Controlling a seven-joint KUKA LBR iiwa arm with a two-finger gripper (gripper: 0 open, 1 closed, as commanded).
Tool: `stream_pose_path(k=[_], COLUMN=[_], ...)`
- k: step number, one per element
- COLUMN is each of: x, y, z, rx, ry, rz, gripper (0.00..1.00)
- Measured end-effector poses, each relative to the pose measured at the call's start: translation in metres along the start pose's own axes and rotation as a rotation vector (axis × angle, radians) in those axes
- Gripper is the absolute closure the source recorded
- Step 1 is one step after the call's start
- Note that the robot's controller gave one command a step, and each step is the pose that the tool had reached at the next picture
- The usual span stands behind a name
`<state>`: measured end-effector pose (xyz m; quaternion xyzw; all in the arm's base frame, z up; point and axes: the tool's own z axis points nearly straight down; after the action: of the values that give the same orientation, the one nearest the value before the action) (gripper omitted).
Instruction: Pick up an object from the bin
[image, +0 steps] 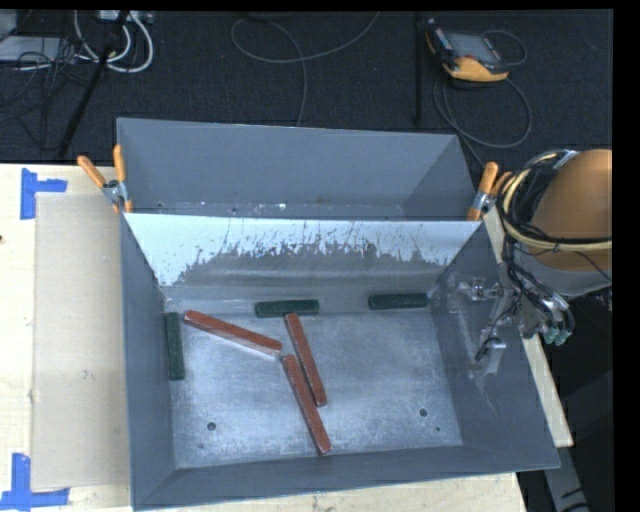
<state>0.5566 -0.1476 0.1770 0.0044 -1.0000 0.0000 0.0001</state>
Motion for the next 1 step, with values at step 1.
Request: stream_pose_path(k=[1], x=[0.0684], y=[0.0371], z=[0.0643], rx=[-0.004], ry=[0.011], rz=[-0.093], gripper=[0.00])
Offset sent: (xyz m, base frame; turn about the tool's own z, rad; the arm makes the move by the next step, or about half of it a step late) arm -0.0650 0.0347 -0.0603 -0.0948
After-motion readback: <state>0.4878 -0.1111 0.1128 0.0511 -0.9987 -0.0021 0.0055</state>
